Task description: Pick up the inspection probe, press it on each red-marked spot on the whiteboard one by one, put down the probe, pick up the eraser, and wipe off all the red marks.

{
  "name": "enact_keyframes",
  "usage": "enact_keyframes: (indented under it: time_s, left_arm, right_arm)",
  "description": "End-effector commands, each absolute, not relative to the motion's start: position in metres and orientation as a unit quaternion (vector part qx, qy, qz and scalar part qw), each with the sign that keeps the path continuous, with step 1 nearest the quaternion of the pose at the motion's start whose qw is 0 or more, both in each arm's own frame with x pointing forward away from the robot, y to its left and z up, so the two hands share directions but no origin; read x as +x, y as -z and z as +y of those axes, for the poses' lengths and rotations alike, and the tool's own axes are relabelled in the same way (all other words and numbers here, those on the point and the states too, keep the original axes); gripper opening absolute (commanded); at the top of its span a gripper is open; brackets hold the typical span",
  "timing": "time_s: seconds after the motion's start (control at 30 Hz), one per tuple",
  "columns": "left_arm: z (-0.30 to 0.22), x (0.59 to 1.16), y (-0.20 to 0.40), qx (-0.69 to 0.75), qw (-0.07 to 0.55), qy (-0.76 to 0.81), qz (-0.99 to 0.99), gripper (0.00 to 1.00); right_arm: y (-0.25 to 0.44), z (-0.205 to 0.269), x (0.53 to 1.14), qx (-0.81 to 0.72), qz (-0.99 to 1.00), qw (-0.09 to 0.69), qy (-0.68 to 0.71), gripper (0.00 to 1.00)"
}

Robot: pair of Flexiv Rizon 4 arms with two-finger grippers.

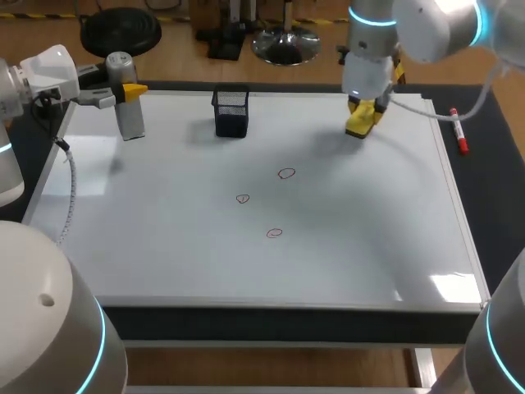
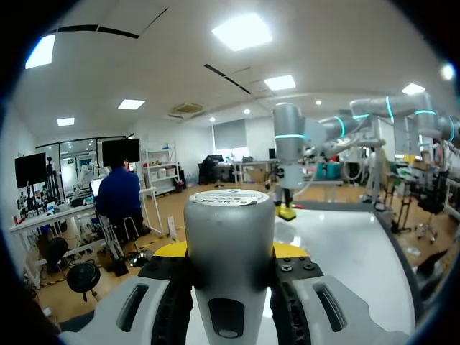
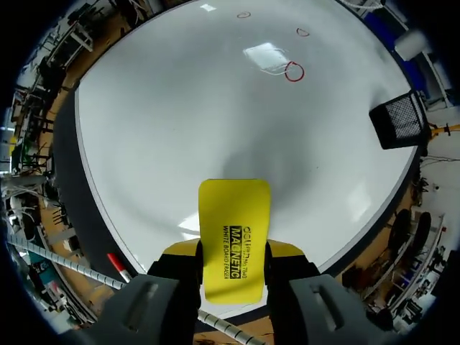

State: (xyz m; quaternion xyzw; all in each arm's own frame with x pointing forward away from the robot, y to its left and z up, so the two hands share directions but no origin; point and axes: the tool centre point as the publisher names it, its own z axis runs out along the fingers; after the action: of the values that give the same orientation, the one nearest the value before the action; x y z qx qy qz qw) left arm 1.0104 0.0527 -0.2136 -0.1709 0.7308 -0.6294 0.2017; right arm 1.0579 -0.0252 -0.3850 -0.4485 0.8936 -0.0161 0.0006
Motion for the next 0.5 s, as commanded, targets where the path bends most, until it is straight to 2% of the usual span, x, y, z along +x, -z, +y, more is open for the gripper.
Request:
enact_keyframes:
  time_s: [0.03, 0.27, 0.5]
  left_arm:
    - [0.052, 1.01, 0.213, -0.171, 0.204, 0.63, 0.729, 0.0]
    - [0.052, 1.01, 0.213, -0.171, 0.204, 0.63, 0.729, 0.0]
    - [0.052, 1.01, 0.213, -0.171, 0.204, 0.63, 0.729, 0.0]
  right_arm:
    - [0.377, -0.058, 1.032, -0.437, 0.899, 0.015, 0.011, 0.0]
    - [0.379, -0.085, 1.014, -0.41, 0.912, 0.007, 0.014, 0.0]
    - [0.38, -0.089, 1.007, -0.405, 0.914, 0.015, -0.006, 0.0]
